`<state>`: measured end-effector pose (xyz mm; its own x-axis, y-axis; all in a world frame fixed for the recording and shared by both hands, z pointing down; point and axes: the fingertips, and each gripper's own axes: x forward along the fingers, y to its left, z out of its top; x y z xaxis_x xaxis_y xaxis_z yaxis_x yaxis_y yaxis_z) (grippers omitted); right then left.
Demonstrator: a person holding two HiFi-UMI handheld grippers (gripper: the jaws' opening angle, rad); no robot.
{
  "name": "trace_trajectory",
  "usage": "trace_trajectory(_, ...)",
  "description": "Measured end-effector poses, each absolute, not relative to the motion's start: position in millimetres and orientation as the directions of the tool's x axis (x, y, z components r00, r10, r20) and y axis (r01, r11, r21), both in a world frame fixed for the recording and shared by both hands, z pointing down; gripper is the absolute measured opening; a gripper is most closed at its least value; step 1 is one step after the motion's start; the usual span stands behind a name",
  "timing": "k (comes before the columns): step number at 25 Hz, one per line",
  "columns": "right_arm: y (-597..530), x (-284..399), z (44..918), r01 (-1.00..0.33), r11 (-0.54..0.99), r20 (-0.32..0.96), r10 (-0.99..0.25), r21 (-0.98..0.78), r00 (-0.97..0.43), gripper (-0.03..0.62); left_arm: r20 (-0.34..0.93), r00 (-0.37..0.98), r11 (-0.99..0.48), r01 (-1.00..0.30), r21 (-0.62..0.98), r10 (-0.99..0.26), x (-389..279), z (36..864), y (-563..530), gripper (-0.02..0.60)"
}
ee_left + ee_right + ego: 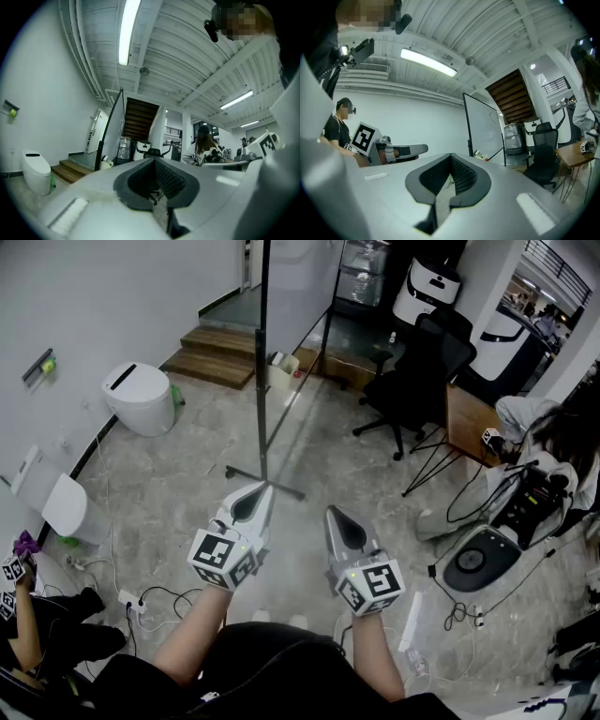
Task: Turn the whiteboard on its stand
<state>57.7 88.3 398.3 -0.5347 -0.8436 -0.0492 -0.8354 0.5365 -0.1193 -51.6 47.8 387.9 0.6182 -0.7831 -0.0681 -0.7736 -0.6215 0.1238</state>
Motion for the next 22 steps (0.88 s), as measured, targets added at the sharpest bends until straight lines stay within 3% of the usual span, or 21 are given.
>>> trace_trajectory(22, 87.5, 71.2, 404.0, -0.825, 0.549, -0.035, -0.834, -0.135, -0.550, 0.009, -0.048, 0.602, -0.603, -0.790, 0.108, -0.797, -45.1, 394.9, 45.8, 0.002)
